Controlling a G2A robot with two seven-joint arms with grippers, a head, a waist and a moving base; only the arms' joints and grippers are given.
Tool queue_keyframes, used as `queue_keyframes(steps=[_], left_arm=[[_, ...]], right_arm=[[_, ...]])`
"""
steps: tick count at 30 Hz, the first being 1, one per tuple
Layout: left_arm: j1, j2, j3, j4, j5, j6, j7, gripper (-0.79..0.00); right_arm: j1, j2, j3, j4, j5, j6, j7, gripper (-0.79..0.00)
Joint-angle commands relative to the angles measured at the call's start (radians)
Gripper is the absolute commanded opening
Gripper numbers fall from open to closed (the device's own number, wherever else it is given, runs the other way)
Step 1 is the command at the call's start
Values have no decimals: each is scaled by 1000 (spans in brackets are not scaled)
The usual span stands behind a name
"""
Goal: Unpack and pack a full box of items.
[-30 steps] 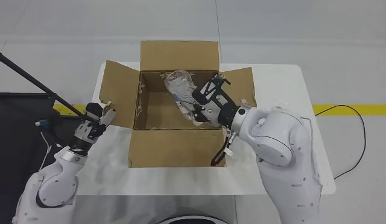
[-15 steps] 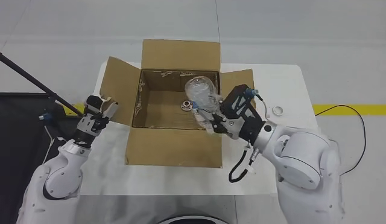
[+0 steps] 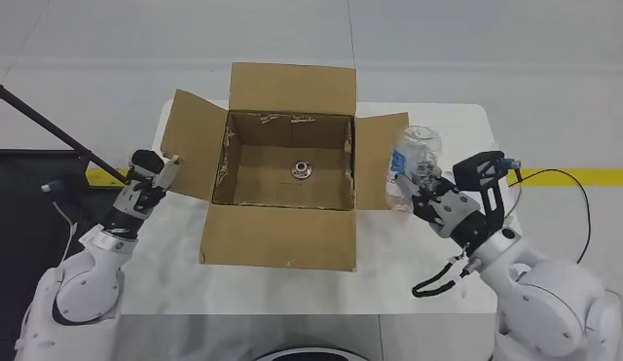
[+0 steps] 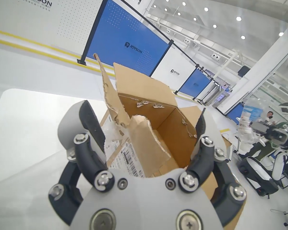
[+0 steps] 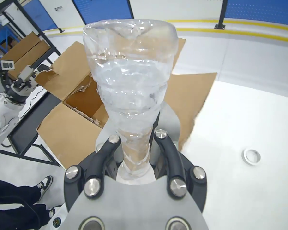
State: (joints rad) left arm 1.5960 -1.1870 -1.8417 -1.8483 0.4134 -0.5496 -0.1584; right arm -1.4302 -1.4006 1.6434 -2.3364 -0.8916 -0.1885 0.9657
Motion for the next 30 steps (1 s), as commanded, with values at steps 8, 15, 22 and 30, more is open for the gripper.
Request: queue_keyframes(steps=[8, 15, 22, 30], left_arm=[[21, 3, -46, -45, -199, 24, -43, 0], [28, 3, -50, -59, -230, 44, -43, 0], [39, 3, -53, -68, -235, 46, -39, 0], [45, 2, -51, -75, -218, 51, -30, 0]], right_arm=[[33, 20, 99, 54, -27, 139, 161, -785], [237, 44, 63, 318, -65, 169, 389, -785], [411, 63, 14, 585, -115, 174, 546, -785], [517, 77, -45, 802, -131, 162, 570, -785]])
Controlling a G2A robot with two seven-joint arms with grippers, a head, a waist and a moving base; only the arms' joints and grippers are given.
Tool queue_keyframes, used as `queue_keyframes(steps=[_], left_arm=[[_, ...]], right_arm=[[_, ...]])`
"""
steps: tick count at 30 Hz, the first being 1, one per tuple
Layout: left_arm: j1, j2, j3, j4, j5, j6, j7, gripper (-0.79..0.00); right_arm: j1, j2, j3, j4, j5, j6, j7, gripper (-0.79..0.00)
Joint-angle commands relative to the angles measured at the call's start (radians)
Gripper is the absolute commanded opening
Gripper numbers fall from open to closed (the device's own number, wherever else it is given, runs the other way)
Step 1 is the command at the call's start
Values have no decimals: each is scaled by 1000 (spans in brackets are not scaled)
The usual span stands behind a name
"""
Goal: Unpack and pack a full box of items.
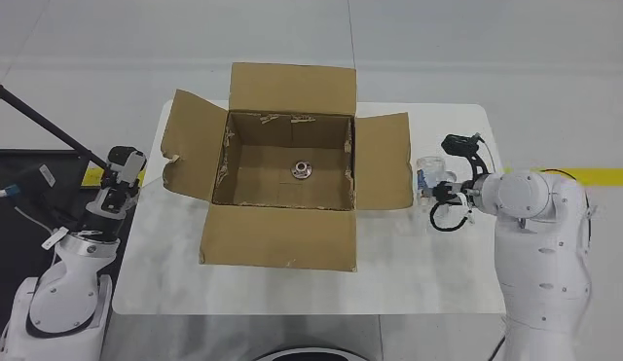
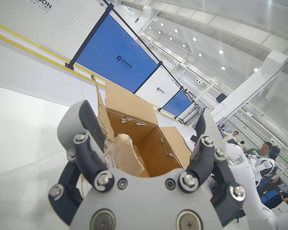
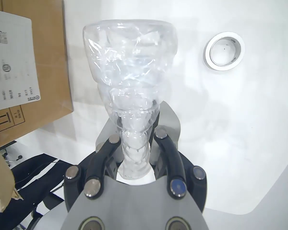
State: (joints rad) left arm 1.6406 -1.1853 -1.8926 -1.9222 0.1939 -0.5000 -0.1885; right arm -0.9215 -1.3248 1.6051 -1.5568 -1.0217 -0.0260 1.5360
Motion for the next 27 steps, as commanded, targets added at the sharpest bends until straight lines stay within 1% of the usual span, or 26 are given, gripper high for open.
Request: queue_keyframes(steps=[1, 7, 13, 14, 15, 17, 21, 24, 25, 27], left_arm=[[1, 0, 0, -2, 2, 2, 0, 0], [2, 0, 1, -4, 9, 2, 3, 0], [6, -1, 1, -6, 16, 5, 9, 0], [6, -1, 1, -6, 16, 4, 9, 0], [7, -1, 1, -6, 16, 4, 10, 0], [8, -1, 0, -6, 17, 4, 13, 0], [10, -2, -4, -5, 20, 10, 25, 0], [10, -3, -5, -4, 18, 12, 34, 0], [10, -3, -5, -3, 17, 12, 35, 0], [9, -3, -7, -3, 16, 13, 36, 0]], right_arm=[[18, 2, -13, 42, 4, -5, 0, -785], [58, 8, -47, 146, 20, -18, -20, -785], [81, 13, -79, 202, 35, -25, -34, -779], [84, 14, -83, 209, 37, -26, -37, -714], [87, 15, -87, 216, 39, -25, -40, -686], [92, 17, -93, 224, 43, -21, -42, -548], [97, 23, -100, 232, 50, -19, -44, -443], [99, 27, -105, 228, 52, -14, -44, -403], [99, 28, -107, 224, 53, -11, -43, -360], [99, 31, -108, 208, 53, 0, -40, -191]])
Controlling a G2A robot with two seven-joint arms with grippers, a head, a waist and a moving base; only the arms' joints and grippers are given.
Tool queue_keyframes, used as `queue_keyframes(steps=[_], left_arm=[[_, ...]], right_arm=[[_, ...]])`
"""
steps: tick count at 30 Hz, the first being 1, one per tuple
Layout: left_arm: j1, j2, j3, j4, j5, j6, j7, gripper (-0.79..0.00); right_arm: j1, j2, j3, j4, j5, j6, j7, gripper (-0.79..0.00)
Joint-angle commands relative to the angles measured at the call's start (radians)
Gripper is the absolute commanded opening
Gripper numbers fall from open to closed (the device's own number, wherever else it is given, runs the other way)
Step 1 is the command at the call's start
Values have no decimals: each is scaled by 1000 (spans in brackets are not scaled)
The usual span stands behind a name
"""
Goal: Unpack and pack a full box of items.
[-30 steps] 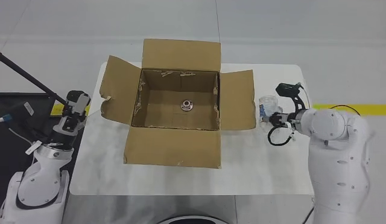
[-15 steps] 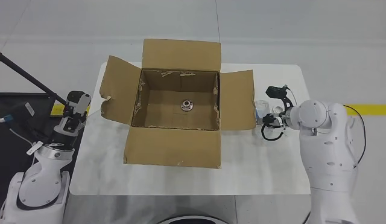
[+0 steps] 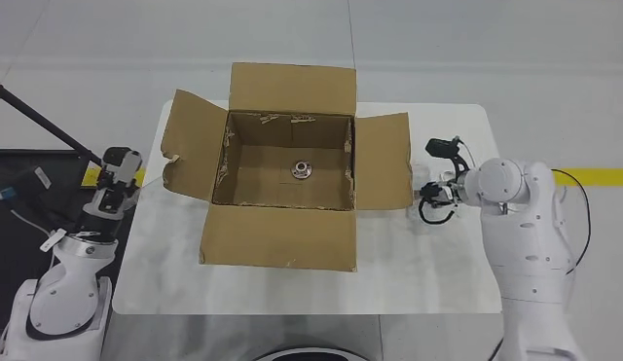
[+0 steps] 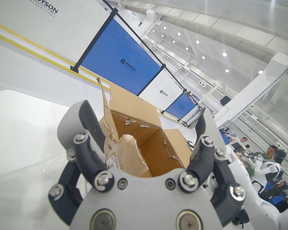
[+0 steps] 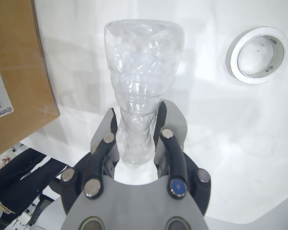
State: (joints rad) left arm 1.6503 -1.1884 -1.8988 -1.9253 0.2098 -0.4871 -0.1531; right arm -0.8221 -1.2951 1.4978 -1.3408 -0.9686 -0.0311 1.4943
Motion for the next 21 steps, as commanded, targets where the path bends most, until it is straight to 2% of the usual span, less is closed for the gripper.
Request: queue_keyframes(steps=[1, 3, 9, 17, 21], left_arm=[[-1, 0, -2, 0, 0, 1, 1, 0], [-2, 0, -4, 0, -4, 3, 2, 0], [-2, -1, -9, -1, -11, 9, 8, 0], [-2, -3, -11, -6, -12, 21, 26, 0], [2, -5, -10, -10, -19, 28, 38, 0]], right_arm=[[-1, 3, -2, -20, -2, 12, 5, -129], [-3, 7, 1, -45, -12, 23, 8, 0], [-27, 18, 3, -210, -52, 71, 9, 0], [-71, 21, -61, -569, -202, 184, -40, 0], [-118, 28, -58, -543, -228, 72, -222, 0]])
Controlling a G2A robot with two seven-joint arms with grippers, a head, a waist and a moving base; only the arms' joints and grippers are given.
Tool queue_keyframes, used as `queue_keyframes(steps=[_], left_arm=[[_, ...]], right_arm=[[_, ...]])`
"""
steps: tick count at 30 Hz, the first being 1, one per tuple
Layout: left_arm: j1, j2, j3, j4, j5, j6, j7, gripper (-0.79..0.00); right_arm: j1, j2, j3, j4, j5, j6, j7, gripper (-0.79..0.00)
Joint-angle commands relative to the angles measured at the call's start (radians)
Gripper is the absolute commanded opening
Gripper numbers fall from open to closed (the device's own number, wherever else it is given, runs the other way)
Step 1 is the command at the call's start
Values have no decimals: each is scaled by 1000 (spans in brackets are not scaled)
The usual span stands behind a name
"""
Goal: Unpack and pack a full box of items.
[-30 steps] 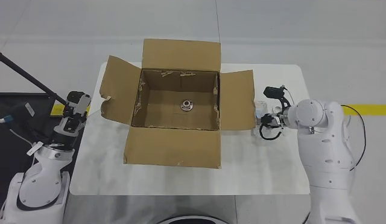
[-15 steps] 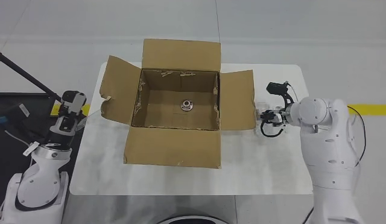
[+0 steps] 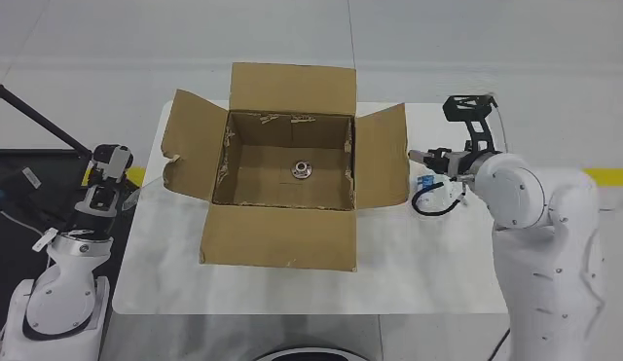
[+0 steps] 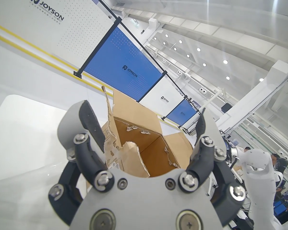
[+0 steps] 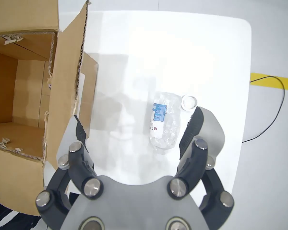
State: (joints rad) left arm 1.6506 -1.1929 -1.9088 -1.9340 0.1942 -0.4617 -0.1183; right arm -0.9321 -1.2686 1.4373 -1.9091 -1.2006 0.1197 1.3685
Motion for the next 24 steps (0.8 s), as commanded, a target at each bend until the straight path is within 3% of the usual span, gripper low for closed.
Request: queue_keyframes(steps=[1, 3, 8, 15, 24], left_arm=[[3, -1, -1, -2, -6, 4, 6, 0], [6, -2, -3, -4, -13, 6, 14, 0], [17, -4, -14, -6, -28, 10, 25, 0], [30, -6, -29, -3, -51, 5, 23, 0], [16, -7, -19, -5, -49, 14, 6, 0]], right_arm=[[-13, 4, 4, 28, 11, -120, -127, 0], [16, -5, -90, -105, 20, -87, -57, 0], [96, -22, -235, -145, -85, -4, -69, 0], [126, -32, -284, -145, -107, 15, -50, 0], [210, -41, -289, -27, 50, -104, -48, 0]])
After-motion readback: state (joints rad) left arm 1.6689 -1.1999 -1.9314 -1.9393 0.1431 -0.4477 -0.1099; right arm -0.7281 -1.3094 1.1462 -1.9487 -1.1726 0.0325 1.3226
